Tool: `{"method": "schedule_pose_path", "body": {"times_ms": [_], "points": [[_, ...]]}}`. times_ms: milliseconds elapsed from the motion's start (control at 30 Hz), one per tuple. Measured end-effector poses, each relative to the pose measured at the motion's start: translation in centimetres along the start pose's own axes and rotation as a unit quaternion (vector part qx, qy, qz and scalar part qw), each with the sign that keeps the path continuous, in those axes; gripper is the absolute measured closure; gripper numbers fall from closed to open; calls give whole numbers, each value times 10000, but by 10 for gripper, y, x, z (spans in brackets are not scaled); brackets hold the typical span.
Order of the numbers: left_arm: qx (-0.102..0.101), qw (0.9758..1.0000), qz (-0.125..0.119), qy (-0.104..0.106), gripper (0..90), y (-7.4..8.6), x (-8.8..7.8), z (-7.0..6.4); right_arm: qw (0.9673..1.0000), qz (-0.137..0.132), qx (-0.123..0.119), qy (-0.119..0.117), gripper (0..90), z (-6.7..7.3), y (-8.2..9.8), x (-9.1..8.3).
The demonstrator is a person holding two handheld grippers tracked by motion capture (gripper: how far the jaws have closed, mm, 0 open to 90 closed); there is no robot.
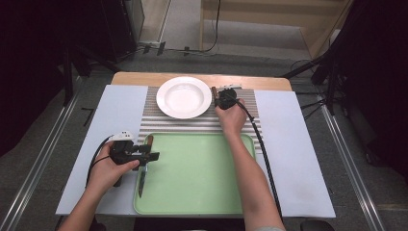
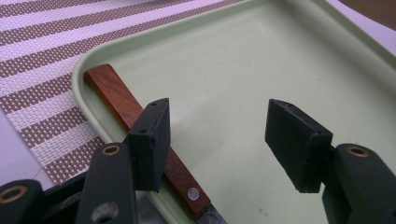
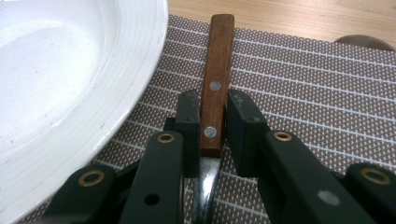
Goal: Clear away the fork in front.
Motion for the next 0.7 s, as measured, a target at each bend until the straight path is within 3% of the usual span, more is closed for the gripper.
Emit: {"method": "schedule_pose_path", "body": {"times_ms": [200, 333, 700], "points": [[-7, 10000, -47, -8, 406, -1, -1, 0, 9997, -38, 182, -144, 754, -6, -5, -5], [-1, 10000, -77, -7, 406, -1, -1, 1, 9992, 92, 284, -252, 754, -13, -5, -7], [-38, 9999, -162, 33, 426, -5, -2, -1, 9981, 22, 302, -535, 755, -18, -13, -27]]}}
Point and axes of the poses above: each handheld gripper's, and its own axes: x roughly forward along the jaws, y roughly out of its underside, z roughly to its left, the point moved 4 cm from there along x, roughly forward along the jaws, and after that the axes turned 6 degrees about x, right-handed, at the moved point
